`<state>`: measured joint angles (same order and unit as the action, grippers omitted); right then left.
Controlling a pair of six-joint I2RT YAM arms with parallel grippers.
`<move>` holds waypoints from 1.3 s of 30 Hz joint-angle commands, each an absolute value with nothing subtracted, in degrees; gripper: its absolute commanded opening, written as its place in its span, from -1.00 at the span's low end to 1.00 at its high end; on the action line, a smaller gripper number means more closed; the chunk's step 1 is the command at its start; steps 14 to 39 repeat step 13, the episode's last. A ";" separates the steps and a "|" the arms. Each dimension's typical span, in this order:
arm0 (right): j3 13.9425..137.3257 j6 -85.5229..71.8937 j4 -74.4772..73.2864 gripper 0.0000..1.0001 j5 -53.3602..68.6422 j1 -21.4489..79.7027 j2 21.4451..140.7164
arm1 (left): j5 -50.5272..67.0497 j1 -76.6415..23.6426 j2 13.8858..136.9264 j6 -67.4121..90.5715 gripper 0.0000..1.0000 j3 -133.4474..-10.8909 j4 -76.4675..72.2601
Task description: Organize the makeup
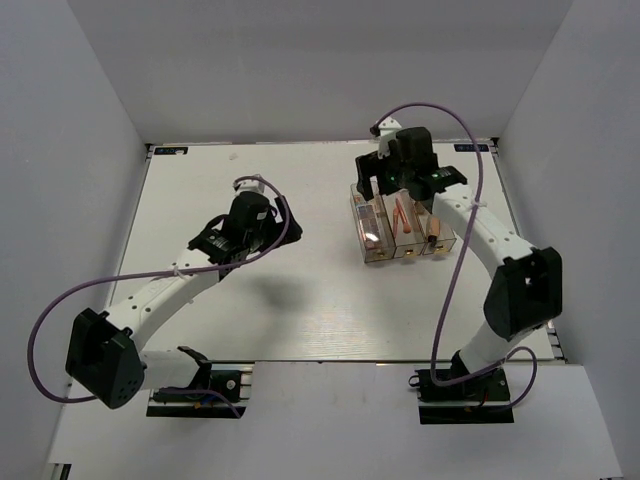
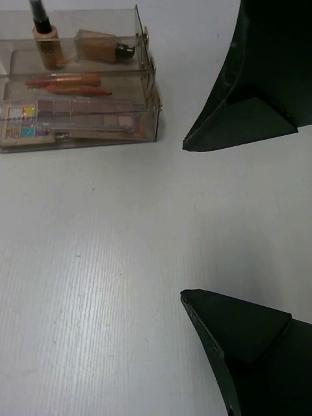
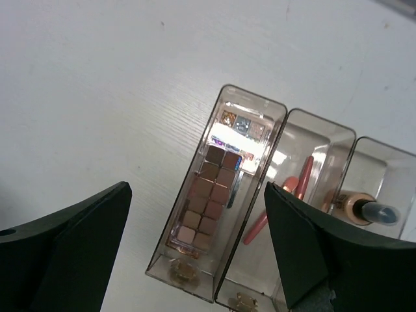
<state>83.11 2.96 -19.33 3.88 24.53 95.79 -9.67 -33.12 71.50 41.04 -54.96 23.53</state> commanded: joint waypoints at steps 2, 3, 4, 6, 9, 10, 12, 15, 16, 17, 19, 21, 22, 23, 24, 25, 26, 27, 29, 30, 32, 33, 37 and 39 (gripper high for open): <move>80.96 5.54 -16.70 0.78 7.56 23.73 89.31 | -4.75 -32.96 72.59 36.74 0.95 -57.83 19.69; 80.34 5.97 -15.74 0.78 8.08 23.56 88.51 | -4.31 -32.96 73.12 36.48 0.95 -58.18 19.34; 79.64 6.15 -15.30 0.78 8.17 23.47 87.72 | -3.96 -32.96 73.39 36.39 0.96 -58.36 19.25; 77.61 6.42 -13.98 0.78 8.44 23.47 85.26 | -2.82 -32.96 74.09 36.04 0.96 -58.53 18.64; 74.89 6.85 -11.17 0.78 8.87 23.38 81.75 | -1.67 -32.96 74.53 35.69 0.96 -58.89 18.11; 74.36 6.77 -10.21 0.78 9.05 23.38 81.22 | -1.41 -32.96 74.44 35.42 0.96 -58.97 17.93; 73.13 6.07 -9.58 0.78 8.88 23.47 79.90 | -1.06 -32.96 74.62 34.90 0.96 -59.41 17.93; 72.69 5.80 -9.58 0.78 9.22 23.47 79.20 | -0.88 -32.96 74.88 34.72 0.96 -59.59 17.93; 72.69 5.80 -9.58 0.78 9.22 23.47 79.20 | -0.88 -32.96 74.88 34.72 0.96 -59.59 17.93; 72.69 5.80 -9.58 0.78 9.22 23.47 79.20 | -0.88 -32.96 74.88 34.72 0.96 -59.59 17.93; 72.69 5.80 -9.58 0.78 9.22 23.47 79.20 | -0.88 -32.96 74.88 34.72 0.96 -59.59 17.93; 72.69 5.80 -9.58 0.78 9.22 23.47 79.20 | -0.88 -32.96 74.88 34.72 0.96 -59.59 17.93; 72.69 5.80 -9.58 0.78 9.22 23.47 79.20 | -0.88 -32.96 74.88 34.72 0.96 -59.59 17.93; 72.69 5.80 -9.58 0.78 9.22 23.47 79.20 | -0.88 -32.96 74.88 34.72 0.96 -59.59 17.93; 72.69 5.80 -9.58 0.78 9.22 23.47 79.20 | -0.88 -32.96 74.88 34.72 0.96 -59.59 17.93; 72.69 5.80 -9.58 0.78 9.22 23.47 79.20 | -0.88 -32.96 74.88 34.72 0.96 -59.59 17.93; 72.69 5.80 -9.58 0.78 9.22 23.47 79.20 | -0.88 -32.96 74.88 34.72 0.96 -59.59 17.93; 72.69 5.80 -9.58 0.78 9.22 23.47 79.20 | -0.88 -32.96 74.88 34.72 0.96 -59.59 17.93; 72.69 5.80 -9.58 0.78 9.22 23.47 79.20 | -0.88 -32.96 74.88 34.72 0.96 -59.59 17.93; 72.69 5.80 -9.58 0.78 9.22 23.47 79.20 | -0.88 -32.96 74.88 34.72 0.96 -59.59 17.93; 72.69 5.80 -9.58 0.78 9.22 23.47 79.20 | -0.88 -32.96 74.88 34.72 0.96 -59.59 17.93; 72.69 5.80 -9.58 0.78 9.22 23.47 79.20 | -0.88 -32.96 74.88 34.72 0.96 -59.59 17.93; 72.69 5.80 -9.58 0.78 9.22 23.47 79.20 | -0.88 -32.96 74.88 34.72 0.96 -59.59 17.93; 72.69 5.80 -9.58 0.78 9.22 23.47 79.20 | -0.88 -32.96 74.88 34.72 0.96 -59.59 17.93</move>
